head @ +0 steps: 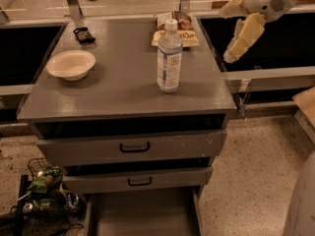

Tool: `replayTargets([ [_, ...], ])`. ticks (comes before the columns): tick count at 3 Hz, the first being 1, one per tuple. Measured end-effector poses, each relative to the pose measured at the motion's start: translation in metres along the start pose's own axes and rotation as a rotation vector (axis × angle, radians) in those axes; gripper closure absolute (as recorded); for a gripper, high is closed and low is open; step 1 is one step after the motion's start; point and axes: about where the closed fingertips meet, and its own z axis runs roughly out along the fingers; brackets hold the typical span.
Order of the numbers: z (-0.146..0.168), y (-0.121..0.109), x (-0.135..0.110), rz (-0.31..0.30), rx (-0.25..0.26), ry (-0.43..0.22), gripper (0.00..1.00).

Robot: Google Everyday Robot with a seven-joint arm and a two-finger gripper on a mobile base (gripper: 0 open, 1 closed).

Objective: Place blue plastic bottle into bottom drawer

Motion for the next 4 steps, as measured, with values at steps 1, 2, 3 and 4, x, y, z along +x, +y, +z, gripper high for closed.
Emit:
replayTargets([
  [1,0.003,-0.006,0.002,0.020,0.009,-0.039,0.00],
  [2,0.032,-0.011,0.012,0.086,-0.027,-0.146,0.00],
  [3,0.073,-0.010,0.013,0.127,-0.092,-0.259,0.00],
  [4,0.096,-0.008,0.014,0.143,-0.133,-0.306,0.00],
])
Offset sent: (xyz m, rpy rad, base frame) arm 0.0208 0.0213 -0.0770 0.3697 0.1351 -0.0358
